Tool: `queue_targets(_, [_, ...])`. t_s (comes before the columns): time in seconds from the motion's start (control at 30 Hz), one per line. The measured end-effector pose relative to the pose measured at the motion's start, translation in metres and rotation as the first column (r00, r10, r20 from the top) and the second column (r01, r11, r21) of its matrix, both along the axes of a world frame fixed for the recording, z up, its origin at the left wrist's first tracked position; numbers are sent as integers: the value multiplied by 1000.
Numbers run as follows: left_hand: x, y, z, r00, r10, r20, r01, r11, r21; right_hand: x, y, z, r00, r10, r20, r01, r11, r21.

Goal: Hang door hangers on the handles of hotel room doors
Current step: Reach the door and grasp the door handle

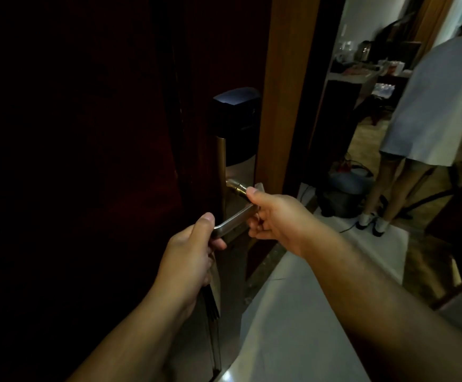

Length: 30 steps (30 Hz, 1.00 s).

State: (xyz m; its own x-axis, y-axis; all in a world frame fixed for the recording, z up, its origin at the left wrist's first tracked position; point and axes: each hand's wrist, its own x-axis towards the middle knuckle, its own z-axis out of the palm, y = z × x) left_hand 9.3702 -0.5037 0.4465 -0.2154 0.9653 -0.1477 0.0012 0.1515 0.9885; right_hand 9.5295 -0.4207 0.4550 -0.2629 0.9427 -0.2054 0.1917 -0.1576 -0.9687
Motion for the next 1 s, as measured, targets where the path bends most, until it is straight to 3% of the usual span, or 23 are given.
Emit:
queue_targets(0.33, [4,20,-3,973,230,15,-229,972,-47,-15,48,2,985,162,-62,-159,986,50])
queue_targets(0.53, [31,18,-2,886,461,45,-460,887,-30,-7,58,-4,949,313,44,-316,939,135])
queue_targets(0.67, [45,15,-2,820,572,-2,-572,820,-15,-5,62,0,920,390,17,-388,908,158])
queue_targets(0.83, [58,11,1,765,644,2,-644,765,4,-2,59,-1,910,413,-15,-403,895,191])
queue_targets(1.0, [63,4,0,765,644,3,-644,765,10,1,59,-4,906,421,-49,-406,894,191])
